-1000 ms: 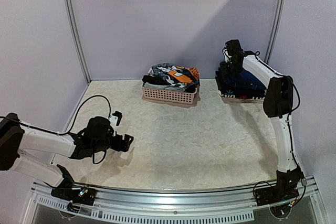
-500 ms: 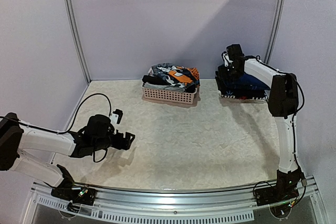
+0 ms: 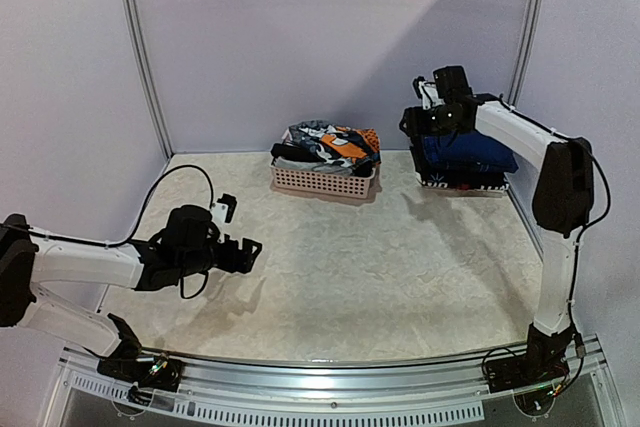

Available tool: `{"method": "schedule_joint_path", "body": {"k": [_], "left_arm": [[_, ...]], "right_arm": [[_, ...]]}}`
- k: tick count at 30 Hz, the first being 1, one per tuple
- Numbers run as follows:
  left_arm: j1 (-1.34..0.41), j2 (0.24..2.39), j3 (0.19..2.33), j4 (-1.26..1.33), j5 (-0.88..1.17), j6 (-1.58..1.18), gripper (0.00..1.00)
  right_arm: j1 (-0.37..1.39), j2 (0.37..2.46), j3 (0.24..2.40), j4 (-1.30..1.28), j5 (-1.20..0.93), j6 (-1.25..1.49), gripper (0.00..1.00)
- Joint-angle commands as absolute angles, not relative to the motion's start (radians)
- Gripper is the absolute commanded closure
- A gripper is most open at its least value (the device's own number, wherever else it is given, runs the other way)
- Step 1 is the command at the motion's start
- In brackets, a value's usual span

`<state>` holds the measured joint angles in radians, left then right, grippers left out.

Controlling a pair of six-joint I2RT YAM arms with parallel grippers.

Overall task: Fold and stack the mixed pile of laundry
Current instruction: Adjust the square-folded T-shirt at the corner of the board, then pick up the crumpled shorts from the bin.

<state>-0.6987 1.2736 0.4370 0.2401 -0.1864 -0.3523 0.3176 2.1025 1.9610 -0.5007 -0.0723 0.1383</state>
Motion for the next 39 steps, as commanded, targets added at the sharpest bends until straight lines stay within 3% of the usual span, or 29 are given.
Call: {"method": "schedule_joint_path", "body": {"k": [1, 9, 22, 39], "left_arm": [[-0.712, 1.227, 0.487, 0.167, -0.190, -0.349, 0.06], [-0.712, 1.127, 0.497, 0.090, -0.215, -0.346, 0.06], [-0.707, 1.043, 0.461, 0.039, -0.403, -0.356, 0.00], [-0.707, 1.106, 0.461, 0.100, -0.412, -0.299, 0.00]], "right_arm": [[0.331, 1.957, 1.820, -0.394, -0.194, 0.153, 0.31], [0.330, 1.923, 1.740, -0.298, -0.413, 0.191, 0.21], [0.332, 2.058, 1.799, -0.245, -0.495, 0.259, 0.07], [0.348, 2.186, 1.885, -0.233, -0.542, 0.312, 0.05]]}}
